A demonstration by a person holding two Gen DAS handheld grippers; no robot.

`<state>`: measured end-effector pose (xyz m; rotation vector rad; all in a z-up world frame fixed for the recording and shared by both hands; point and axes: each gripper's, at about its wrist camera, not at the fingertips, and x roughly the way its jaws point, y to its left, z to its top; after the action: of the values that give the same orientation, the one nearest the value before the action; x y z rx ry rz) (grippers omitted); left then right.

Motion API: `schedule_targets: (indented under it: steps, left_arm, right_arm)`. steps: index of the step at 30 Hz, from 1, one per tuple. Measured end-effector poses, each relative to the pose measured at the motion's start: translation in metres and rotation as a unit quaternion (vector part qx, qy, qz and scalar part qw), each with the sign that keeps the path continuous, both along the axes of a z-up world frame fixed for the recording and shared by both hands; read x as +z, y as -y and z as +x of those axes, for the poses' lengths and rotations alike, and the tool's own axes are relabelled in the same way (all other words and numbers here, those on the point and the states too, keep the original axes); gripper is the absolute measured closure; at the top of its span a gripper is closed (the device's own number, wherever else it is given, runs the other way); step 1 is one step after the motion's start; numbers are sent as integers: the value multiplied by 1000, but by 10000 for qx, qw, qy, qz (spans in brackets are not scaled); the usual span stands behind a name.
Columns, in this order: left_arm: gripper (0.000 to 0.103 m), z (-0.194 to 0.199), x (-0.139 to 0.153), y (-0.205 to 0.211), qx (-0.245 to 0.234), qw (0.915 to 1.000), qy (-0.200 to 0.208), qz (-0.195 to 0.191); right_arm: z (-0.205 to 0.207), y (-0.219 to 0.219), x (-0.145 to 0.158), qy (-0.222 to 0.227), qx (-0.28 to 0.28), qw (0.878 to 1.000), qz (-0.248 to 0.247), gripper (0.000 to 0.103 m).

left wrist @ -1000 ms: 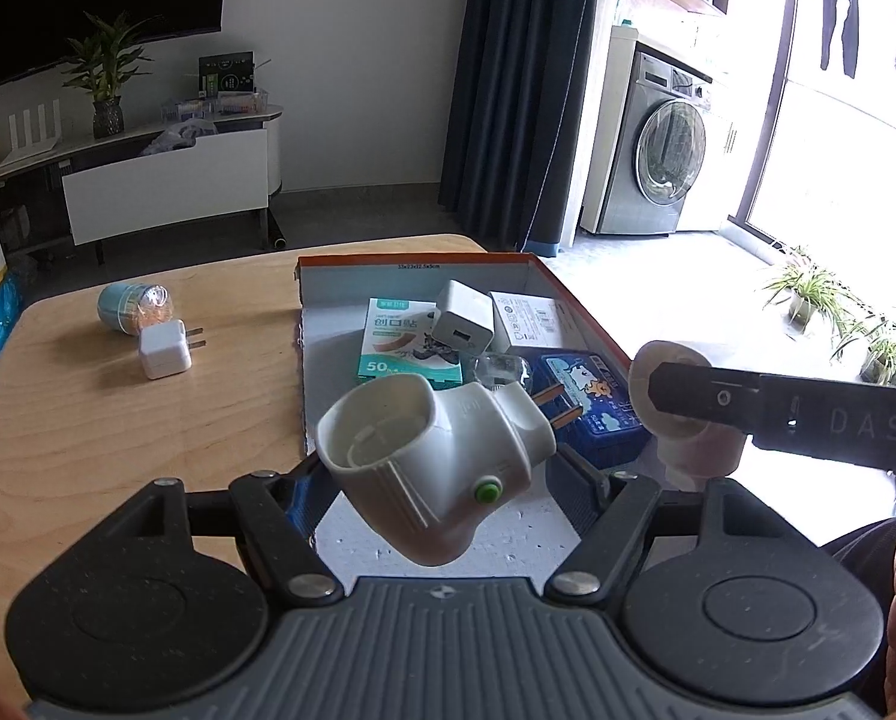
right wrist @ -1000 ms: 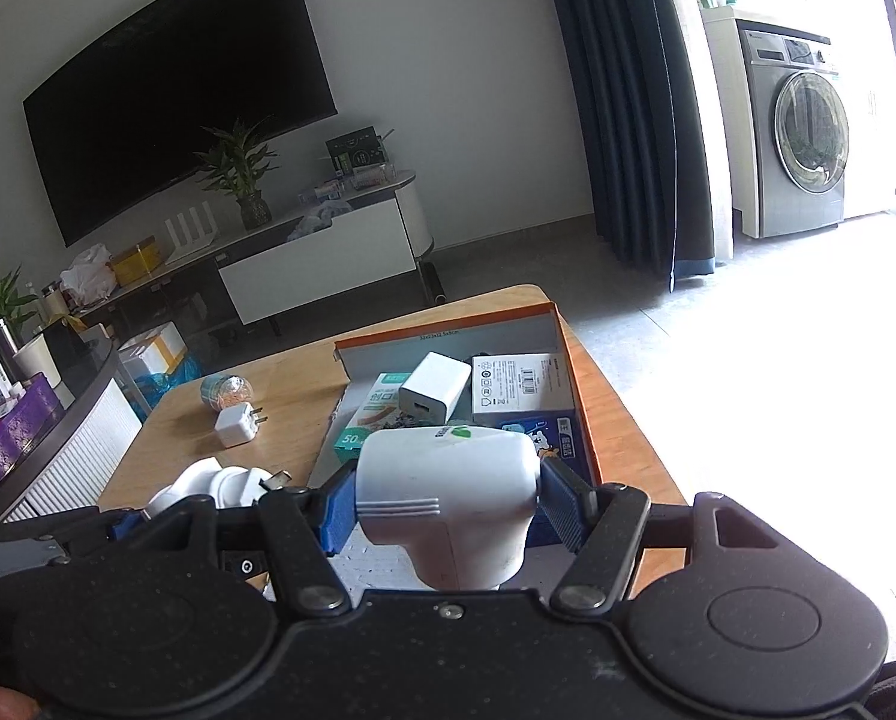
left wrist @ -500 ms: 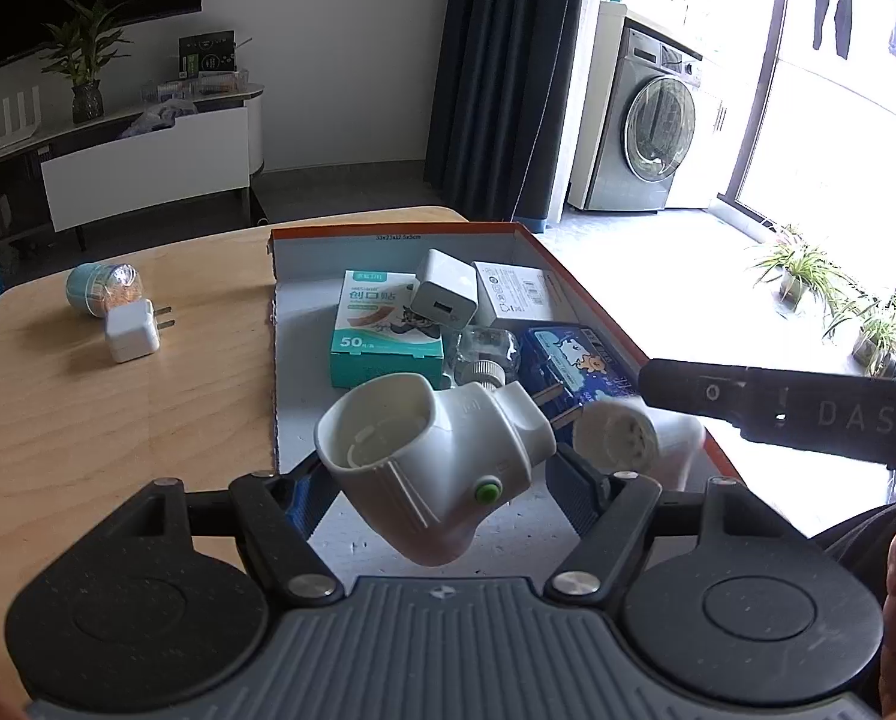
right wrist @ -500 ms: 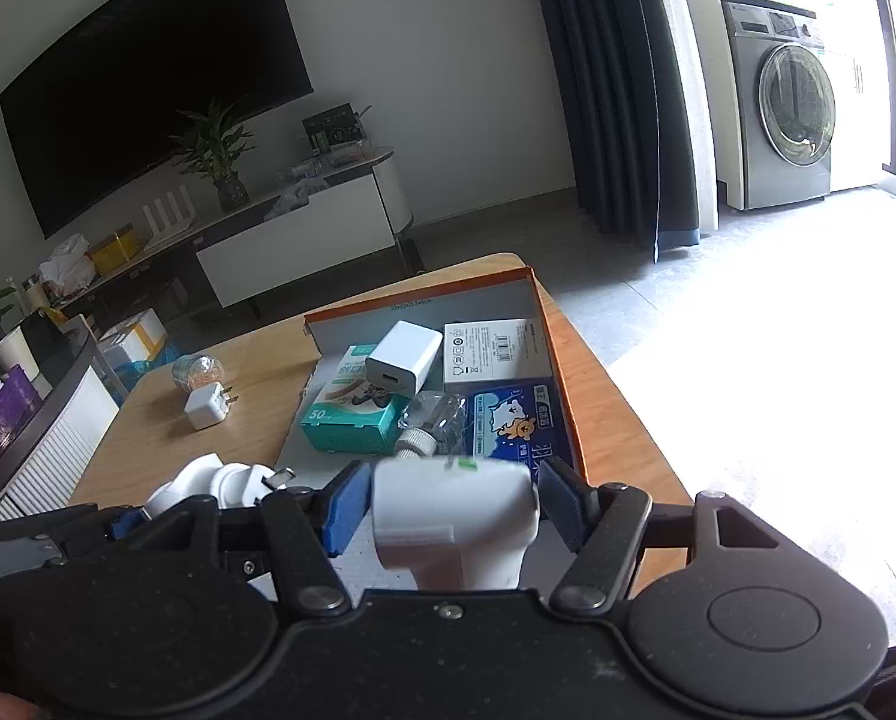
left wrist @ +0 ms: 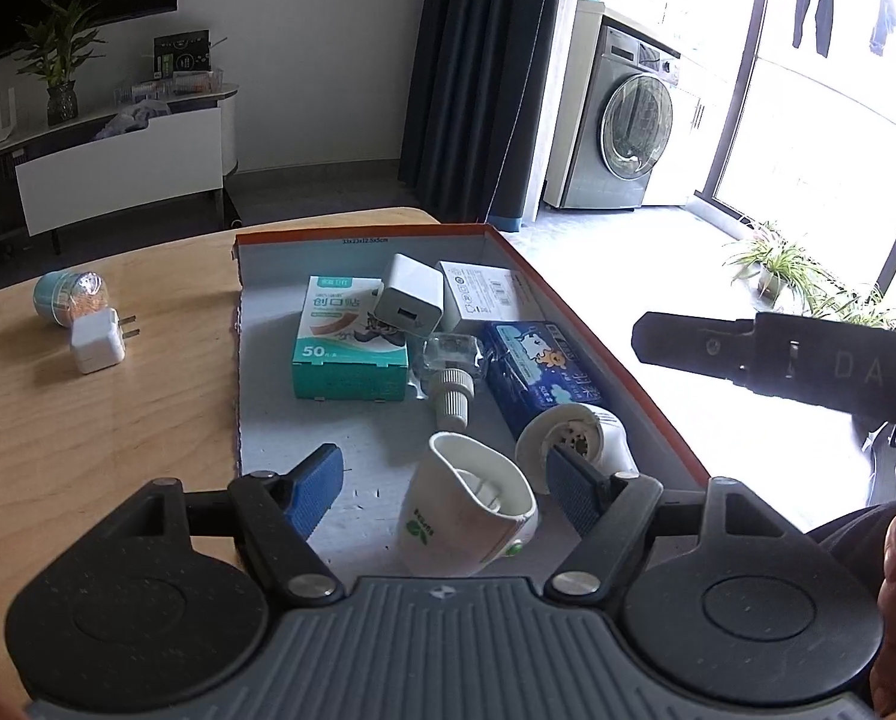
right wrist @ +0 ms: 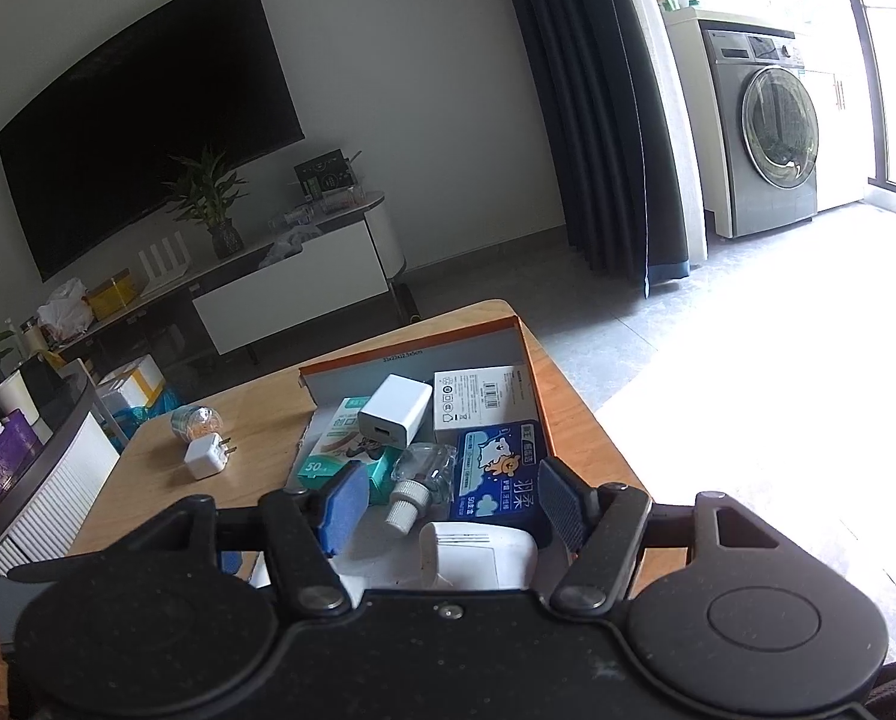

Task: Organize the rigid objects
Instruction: 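Lower and release the air-freshener with left gripper while right gripper releases the plug, then withdraw both open grippers from the box toward the toothpick jar and charger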

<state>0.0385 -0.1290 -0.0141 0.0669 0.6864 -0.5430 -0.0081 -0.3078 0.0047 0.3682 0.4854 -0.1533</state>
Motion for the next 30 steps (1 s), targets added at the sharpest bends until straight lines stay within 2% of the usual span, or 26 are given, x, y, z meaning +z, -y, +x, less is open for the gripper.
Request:
schedule_targets:
  steps: [7, 15, 30]
  left_arm:
    - [17, 5, 7, -10, 270, 9996, 35, 77]
    - [11, 13, 17, -33, 705, 9973, 74, 195]
    - [9, 23, 23, -71, 1222, 9924, 15, 133]
  right_arm:
    - [5, -6, 2, 3, 44, 10000, -53, 23]
    - [17, -22, 6, -36, 246, 9995, -169, 16]
    - [39, -53, 11, -157, 651, 9971, -359, 14]
